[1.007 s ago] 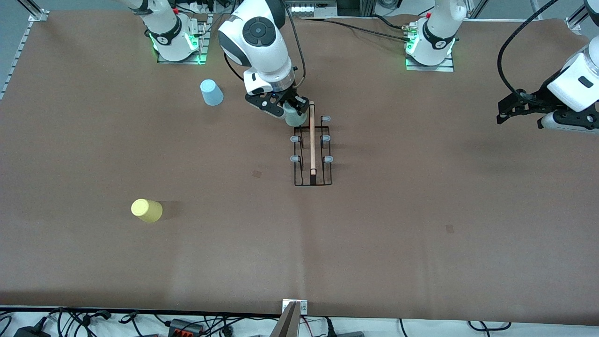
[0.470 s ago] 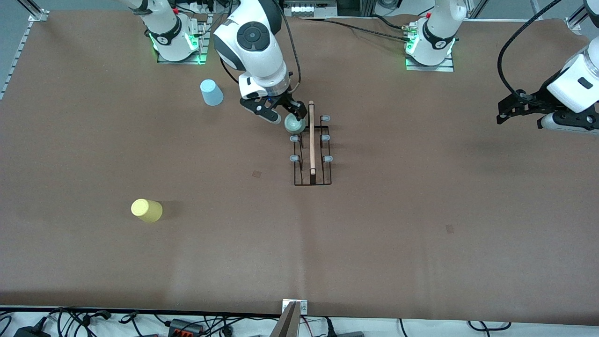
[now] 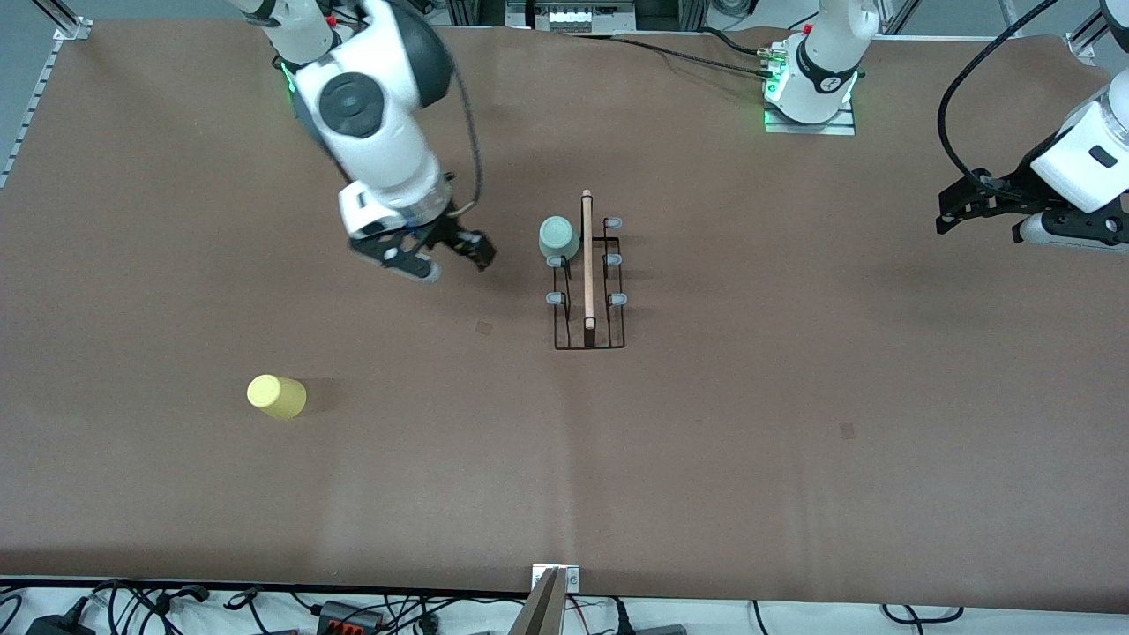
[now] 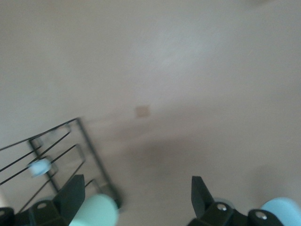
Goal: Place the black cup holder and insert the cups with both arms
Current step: 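Move the right gripper over to the yellow cup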
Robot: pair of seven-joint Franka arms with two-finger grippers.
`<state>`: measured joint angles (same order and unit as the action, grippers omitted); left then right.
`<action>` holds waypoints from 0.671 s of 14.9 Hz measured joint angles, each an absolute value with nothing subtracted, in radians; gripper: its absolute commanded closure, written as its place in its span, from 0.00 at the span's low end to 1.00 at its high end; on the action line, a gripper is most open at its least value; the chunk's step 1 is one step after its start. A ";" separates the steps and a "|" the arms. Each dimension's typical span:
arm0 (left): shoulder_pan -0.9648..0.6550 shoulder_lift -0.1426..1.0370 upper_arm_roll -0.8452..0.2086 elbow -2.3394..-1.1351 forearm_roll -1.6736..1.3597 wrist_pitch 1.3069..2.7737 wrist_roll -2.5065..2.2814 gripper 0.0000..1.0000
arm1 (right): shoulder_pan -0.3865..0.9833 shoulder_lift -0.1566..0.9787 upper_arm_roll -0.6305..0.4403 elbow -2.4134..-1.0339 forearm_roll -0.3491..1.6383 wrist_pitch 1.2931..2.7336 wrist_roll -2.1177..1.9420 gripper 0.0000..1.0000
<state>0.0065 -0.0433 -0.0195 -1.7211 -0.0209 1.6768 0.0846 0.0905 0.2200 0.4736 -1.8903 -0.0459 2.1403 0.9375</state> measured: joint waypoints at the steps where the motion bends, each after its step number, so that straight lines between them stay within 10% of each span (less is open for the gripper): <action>1: 0.006 -0.043 -0.019 -1.721 -0.021 1.677 0.085 0.00 | 0.040 0.215 0.471 -1.891 -0.046 2.117 0.834 0.00; 10: 0.006 -0.043 -0.019 -1.721 -0.021 1.676 0.085 0.00 | -0.178 0.264 0.258 -1.952 -0.047 2.243 -0.007 0.00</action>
